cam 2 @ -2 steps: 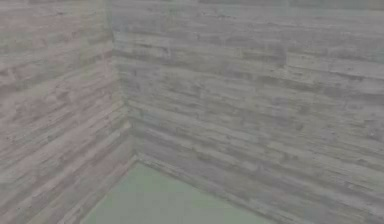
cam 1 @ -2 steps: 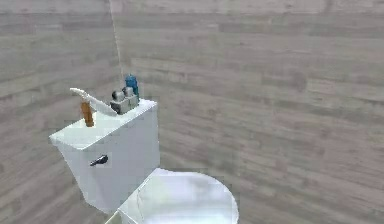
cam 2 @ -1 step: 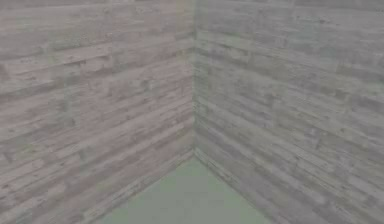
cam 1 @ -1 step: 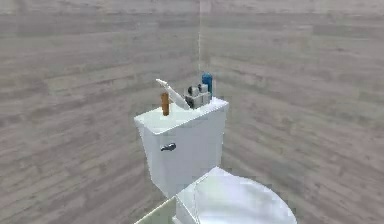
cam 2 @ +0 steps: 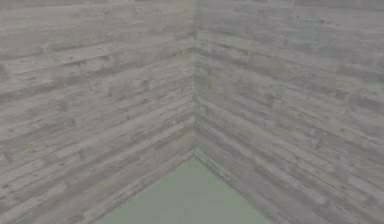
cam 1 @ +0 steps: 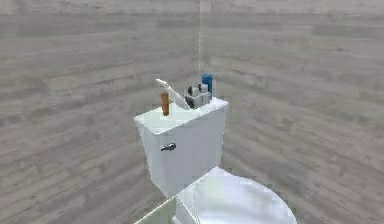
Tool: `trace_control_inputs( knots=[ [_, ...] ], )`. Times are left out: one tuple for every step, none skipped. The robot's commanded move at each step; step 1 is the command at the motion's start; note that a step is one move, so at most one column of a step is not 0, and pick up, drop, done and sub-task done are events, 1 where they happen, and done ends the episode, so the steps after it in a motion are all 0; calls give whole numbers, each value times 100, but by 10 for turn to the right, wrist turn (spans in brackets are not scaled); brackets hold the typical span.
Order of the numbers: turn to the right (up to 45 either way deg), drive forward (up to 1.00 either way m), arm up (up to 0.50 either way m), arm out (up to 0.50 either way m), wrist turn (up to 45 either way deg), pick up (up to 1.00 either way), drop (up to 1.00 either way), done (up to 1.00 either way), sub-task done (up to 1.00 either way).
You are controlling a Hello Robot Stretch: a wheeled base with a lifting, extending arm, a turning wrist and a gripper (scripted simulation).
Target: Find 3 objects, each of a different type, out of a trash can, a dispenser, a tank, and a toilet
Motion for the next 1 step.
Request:
trace_control_inputs(
  knots=[
    [-450, 0, 0, 0, 0, 0, 0, 0, 0]
  ],
)
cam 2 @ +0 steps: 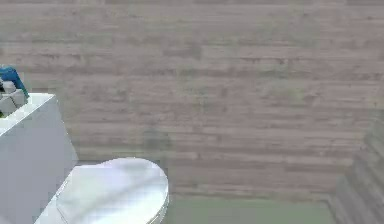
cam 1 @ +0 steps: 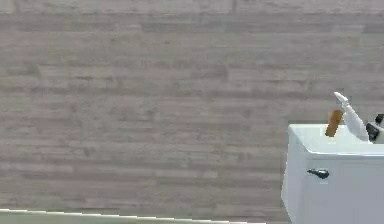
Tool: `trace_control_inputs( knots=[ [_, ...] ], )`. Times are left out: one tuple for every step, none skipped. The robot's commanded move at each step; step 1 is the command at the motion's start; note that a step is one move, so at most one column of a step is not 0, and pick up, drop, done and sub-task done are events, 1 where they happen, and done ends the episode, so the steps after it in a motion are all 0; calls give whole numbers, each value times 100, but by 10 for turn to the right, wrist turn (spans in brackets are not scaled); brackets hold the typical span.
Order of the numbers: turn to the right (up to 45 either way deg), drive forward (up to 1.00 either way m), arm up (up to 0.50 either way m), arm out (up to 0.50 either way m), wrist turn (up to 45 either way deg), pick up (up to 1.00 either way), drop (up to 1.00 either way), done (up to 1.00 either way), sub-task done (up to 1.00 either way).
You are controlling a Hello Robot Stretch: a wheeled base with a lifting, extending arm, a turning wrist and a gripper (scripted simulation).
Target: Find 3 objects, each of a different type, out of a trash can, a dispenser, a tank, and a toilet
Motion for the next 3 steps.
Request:
trace_control_inputs(
  knots=[
    [-450, 0, 0, 0, 0, 0, 0, 0, 0],
    [-390, 0, 0, 0, 0, 0, 0, 0, 0],
    [0, 100, 0, 0, 0, 0, 0, 0, 0]
  ],
)
